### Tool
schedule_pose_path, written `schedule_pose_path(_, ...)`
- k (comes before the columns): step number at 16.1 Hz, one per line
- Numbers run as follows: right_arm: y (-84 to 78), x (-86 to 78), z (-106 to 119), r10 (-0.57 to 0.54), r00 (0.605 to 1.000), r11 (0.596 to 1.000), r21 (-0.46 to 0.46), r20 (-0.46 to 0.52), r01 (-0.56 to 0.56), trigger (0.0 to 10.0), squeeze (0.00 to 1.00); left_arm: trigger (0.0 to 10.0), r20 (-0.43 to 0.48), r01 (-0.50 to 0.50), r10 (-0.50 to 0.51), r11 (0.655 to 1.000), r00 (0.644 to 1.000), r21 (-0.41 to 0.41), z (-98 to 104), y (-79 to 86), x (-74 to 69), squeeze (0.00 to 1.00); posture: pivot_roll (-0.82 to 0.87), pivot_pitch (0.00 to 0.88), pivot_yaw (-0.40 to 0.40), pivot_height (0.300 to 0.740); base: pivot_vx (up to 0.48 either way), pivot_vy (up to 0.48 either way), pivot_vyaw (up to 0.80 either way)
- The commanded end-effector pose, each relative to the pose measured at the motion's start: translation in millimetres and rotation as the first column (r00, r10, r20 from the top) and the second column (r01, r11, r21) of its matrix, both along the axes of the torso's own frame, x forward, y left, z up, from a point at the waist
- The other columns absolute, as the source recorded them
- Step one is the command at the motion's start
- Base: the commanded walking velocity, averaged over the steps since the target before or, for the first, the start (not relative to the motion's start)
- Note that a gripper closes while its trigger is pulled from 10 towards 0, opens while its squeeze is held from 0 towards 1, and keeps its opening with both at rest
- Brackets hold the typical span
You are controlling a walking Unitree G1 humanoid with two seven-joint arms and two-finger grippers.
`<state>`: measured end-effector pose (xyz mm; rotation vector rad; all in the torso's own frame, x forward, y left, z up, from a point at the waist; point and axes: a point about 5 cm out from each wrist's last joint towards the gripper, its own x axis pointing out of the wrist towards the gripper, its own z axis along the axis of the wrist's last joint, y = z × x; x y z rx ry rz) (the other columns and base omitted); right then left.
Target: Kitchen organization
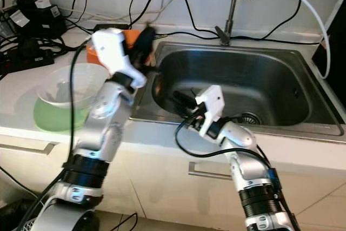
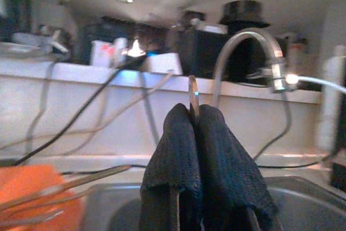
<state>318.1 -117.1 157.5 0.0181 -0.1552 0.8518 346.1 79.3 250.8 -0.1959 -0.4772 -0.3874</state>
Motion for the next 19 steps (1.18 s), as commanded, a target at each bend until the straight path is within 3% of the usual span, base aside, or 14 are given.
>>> schedule_pose_path(1,-4.3,4.5,3.6,-0.041,0.999,0.999,0.001,0.023,0.041,10.0,1.0,10.0,-0.018,0.009,-0.01,1.0,1.0,-0.024,-0.2,3.4,1.3,0.0,0.07,0.006,0.024,0.74,0.0,0.0,0.0)
schedule_pose_path(2,-6.9,7.0,3.3,-0.07,0.997,0.998,-0.006,0.026,0.07,10.0,1.0,10.0,-0.049,0.01,-0.012,0.999,0.999,-0.043,-5.8,6.1,3.3,0.0,0.06,0.005,0.027,0.74,0.0,0.0,0.0)
schedule_pose_path(3,-7.9,8.3,3.4,-0.083,0.996,0.996,-0.021,0.035,0.084,10.0,0.0,10.0,-0.066,0.012,-0.016,0.998,0.998,-0.054,-9.3,7.7,4.5,0.0,0.06,0.005,0.027,0.74,0.0,0.0,0.0)
schedule_pose_path(6,-9.5,10.6,5.2,-0.107,0.993,0.994,-0.026,0.052,0.108,10.0,0.0,10.0,-0.088,0.025,-0.033,0.996,0.996,-0.081,-14.3,11.5,5.3,0.0,0.06,0.0,0.031,0.74,0.0,0.0,0.0)
schedule_pose_path(7,-11.6,14.1,6.7,-0.141,0.989,0.99,0.003,0.039,0.141,10.0,1.0,10.0,-0.107,0.051,-0.062,0.994,0.992,-0.097,-17.5,12.4,5.0,0.0,0.06,0.0,0.031,0.74,0.0,0.0,0.0)
schedule_pose_path(8,-11.4,15.6,7.4,-0.147,0.988,0.989,0.011,0.04,0.147,10.0,1.0,10.0,-0.116,0.069,-0.081,0.993,0.99,-0.1,-19.7,12.5,4.6,0.0,0.06,0.0,0.037,0.74,0.0,0.0,0.0)
schedule_pose_path(9,-10.4,16.4,8.1,-0.161,0.985,0.987,0.001,0.059,0.161,10.0,0.0,10.0,-0.124,0.089,-0.102,0.991,0.987,-0.101,-22.0,10.4,3.9,0.0,0.06,0.0,0.043,0.74,0.0,0.0,0.0)
schedule_pose_path(11,-8.1,19.8,10.4,-0.202,0.976,0.979,0.012,0.076,0.202,10.0,0.0,10.0,-0.161,0.147,-0.164,0.983,0.973,-0.112,-29.6,0.3,2.7,0.0,0.05,0.0,0.044,0.74,0.0,0.0,0.0)
schedule_pose_path(15,0.7,17.7,13.1,-0.162,0.982,0.987,0.022,0.095,0.161,10.0,0.0,10.0,-0.161,0.248,-0.266,0.961,0.95,-0.125,-32.1,-17.8,-3.3,0.0,0.05,0.0,0.045,0.74,0.0,0.0,0.0)
schedule_pose_path(19,7.4,16.4,16.7,-0.133,0.985,0.991,0.037,0.109,0.13,10.0,0.0,10.0,-0.156,0.27,-0.288,0.955,0.945,-0.125,-32.2,-24.1,-4.9,0.0,0.05,0.0,0.044,0.74,0.0,0.0,0.0)
